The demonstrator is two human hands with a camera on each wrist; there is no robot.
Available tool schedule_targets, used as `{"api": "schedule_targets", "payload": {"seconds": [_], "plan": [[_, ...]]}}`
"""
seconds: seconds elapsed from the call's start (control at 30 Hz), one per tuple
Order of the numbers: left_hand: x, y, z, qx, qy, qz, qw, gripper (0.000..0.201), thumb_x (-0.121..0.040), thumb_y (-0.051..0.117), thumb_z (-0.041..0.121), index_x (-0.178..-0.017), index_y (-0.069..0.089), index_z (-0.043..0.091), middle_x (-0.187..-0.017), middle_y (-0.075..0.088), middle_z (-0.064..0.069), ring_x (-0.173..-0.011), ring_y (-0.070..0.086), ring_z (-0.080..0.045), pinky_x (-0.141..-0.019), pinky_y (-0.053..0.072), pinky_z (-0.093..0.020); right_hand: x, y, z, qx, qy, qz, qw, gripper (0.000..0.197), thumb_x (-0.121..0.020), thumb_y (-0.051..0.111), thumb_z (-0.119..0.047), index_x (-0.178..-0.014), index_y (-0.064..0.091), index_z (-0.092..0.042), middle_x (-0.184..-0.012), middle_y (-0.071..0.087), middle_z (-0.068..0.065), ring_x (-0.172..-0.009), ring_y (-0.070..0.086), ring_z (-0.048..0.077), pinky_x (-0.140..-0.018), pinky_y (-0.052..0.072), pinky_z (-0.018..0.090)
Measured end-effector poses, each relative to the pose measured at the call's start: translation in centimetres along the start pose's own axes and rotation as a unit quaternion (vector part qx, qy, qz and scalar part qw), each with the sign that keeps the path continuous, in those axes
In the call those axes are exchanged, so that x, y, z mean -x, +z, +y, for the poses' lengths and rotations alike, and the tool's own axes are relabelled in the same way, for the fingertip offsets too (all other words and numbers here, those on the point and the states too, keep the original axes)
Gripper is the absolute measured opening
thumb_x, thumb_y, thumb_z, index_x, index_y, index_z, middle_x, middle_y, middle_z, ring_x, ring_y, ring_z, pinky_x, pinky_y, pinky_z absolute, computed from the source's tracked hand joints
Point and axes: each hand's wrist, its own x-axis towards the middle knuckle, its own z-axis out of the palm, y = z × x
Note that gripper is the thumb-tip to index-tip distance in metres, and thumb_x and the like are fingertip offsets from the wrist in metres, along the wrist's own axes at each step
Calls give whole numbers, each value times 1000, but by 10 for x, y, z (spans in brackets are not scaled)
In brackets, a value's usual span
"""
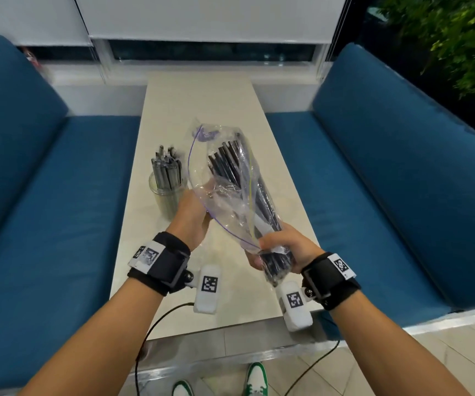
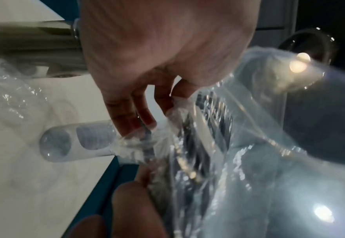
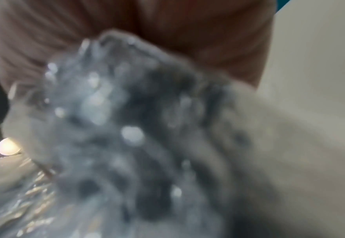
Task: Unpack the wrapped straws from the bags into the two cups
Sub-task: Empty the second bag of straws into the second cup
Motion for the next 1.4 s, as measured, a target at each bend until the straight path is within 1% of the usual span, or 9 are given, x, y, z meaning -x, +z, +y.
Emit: {"api": "schedule_targets", "payload": {"seconds": [0.17, 0.37, 0.53, 0.67, 0.83, 0.93, 1.13, 1.3, 1.4], "plan": [[1, 1, 20, 42, 24, 32, 998, 13, -98, 67, 7, -92, 78, 6, -86, 73, -9, -82, 62, -25, -77, 52, -36, -2, 5, -7, -45, 5, -87, 995, 43, -69, 78, -17, -101, 59, 5, -82, 45, 16, -54, 51, 23, -56, 38, 32], [17, -9, 8, 53, -48, -61, 996, 40, -118, 26, 28, -92, 55, 21, -76, 67, 2, -41, 64, 1, -47, 54, -18, 4, 3, -21, 66, 17, -99, 993, 26, -71, 55, -4, -91, 57, 13, -60, 58, 12, -50, 51, 22, -55, 31, 42], [15, -1, 24, 49, -1, -103, 993, 23, -106, 50, 6, -122, 67, 8, -110, 76, -4, -100, 71, -23, -90, 59, -32, 0, 11, -5, -101, 59, -161, 980, 40, -73, 62, -13, -109, 55, 0, -73, 48, 12, -50, 41, 21, -51, 30, 36], [14, -8, 30, 61, 14, -159, 985, 35, -100, 57, 33, -115, 68, 2, -123, 65, -14, -108, 63, -32, -96, 50, -36, -7, 17, 1, -156, 82, -185, 967, 33, -74, 59, -7, -104, 45, -5, -69, 46, 13, -47, 42, 21, -50, 29, 31], [20, -3, 22, -82, 58, -131, 986, 58, -108, 38, 58, -132, 69, 16, -126, 76, 4, -110, 73, -4, -100, 54, -22, -6, 17, -2, -143, 109, -213, 960, 34, -74, 63, -12, -102, 43, -8, -69, 46, 12, -48, 51, 20, -50, 28, 31], [18, -15, 12, -64, 37, -146, 987, 83, -87, 50, 82, -148, 60, 26, -152, 63, -3, -141, 57, -17, -125, 36, -47, -6, 10, -5, -154, 117, -191, 962, 39, -79, 62, -11, -114, 45, -7, -77, 54, 16, -50, 55, 22, -51, 36, 30], [15, -10, 3, 44, 24, -47, 998, 39, -93, 78, 24, -127, 73, 8, -95, 82, 0, -81, 77, -19, -63, 58, -23, -11, 4, -20, -43, 147, -75, 985, 41, -95, 53, -18, -134, 46, -7, -103, 60, 18, -60, 64, 24, -57, 53, 31], [-5, -19, 1, 139, -45, 54, 988, 16, -94, 74, 31, -105, 79, 22, -113, 81, -4, -111, 77, -31, -95, 57, -42, -13, 12, -39, -36, -42, 73, 996, 57, -101, 60, -36, -147, 42, -7, -125, 68, 25, -92, 68, 47, -63, 52, 38], [-6, -17, 2, 195, -72, 61, 976, 42, -89, 77, 39, -127, 76, 21, -141, 71, -8, -125, 71, -28, -109, 53, -41, -18, 21, -29, -4, -225, 158, 961, 73, -84, 80, -24, -145, 40, -16, -126, 67, 25, -92, 67, 42, -71, 55, 39]]}}
